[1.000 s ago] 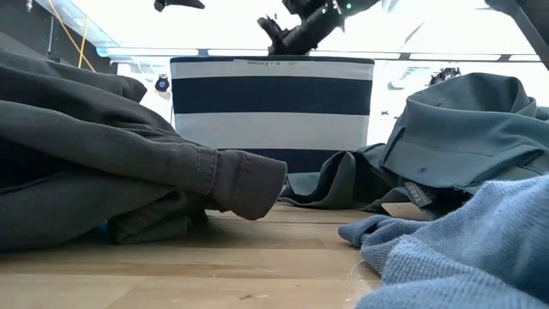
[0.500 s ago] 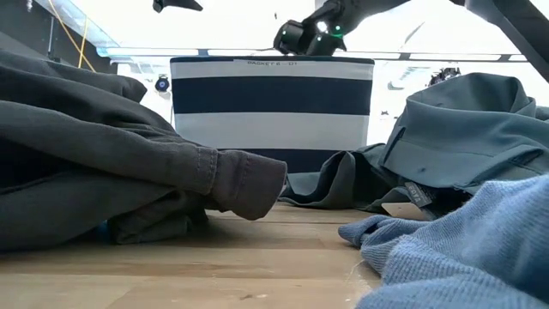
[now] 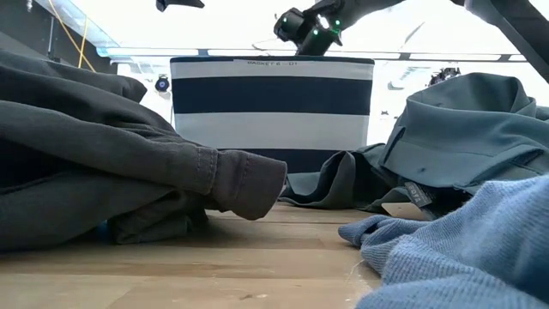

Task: Sort clothes
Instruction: Put the pink skirt into the blue laundry bin, then put the light blue towel into the blue laundry bin

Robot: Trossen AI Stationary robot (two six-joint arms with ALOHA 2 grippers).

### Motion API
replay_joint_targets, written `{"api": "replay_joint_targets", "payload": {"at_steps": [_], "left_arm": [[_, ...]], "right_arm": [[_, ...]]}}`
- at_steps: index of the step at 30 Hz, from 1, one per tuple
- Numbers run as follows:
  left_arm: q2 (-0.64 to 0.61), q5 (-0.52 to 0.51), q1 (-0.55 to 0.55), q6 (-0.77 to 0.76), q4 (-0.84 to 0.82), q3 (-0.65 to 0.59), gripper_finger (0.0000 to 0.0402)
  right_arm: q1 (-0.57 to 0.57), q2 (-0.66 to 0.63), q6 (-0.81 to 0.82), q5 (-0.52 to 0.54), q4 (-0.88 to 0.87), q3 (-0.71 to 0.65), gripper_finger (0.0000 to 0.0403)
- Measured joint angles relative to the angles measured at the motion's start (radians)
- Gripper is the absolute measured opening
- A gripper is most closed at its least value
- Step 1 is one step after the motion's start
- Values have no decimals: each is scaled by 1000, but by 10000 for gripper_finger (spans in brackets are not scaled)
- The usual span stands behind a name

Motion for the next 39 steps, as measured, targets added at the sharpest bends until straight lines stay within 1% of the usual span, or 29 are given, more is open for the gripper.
{"api": "replay_joint_targets", "payload": {"at_steps": [5, 10, 14, 17, 23, 26, 33, 35, 37, 39], "left_arm": [[0, 27, 0, 23, -4, 0, 209], [0, 29, 0, 38, -20, 0, 209], [0, 29, 0, 38, -31, 0, 209], [0, 29, 0, 38, -32, 0, 209], [0, 25, 0, 38, -33, 0, 209], [0, 15, 0, 37, -40, 0, 209], [0, -35, 0, 0, -81, 0, 209], [0, -54, 0, -8, -81, 0, 209], [0, -54, 0, -24, -82, 0, 209], [0, -58, 0, -39, -93, 0, 209]], "right_arm": [[0, 0, -26, 12, -13, 96, 102], [-6, -1, -53, 47, -56, 215, 118], [-11, -2, -108, 66, -97, 303, 119], [-10, -2, -135, 45, -102, 347, 119], [-9, -3, -248, 43, -106, 393, 119], [-9, -3, -261, 38, -107, 407, 119], [-8, -8, -254, 1, -104, 417, 119], [-7, -9, -220, -7, -104, 417, 119], [-8, -9, -182, -58, -106, 417, 119], [-9, -9, -210, -136, -106, 417, 119]]}}
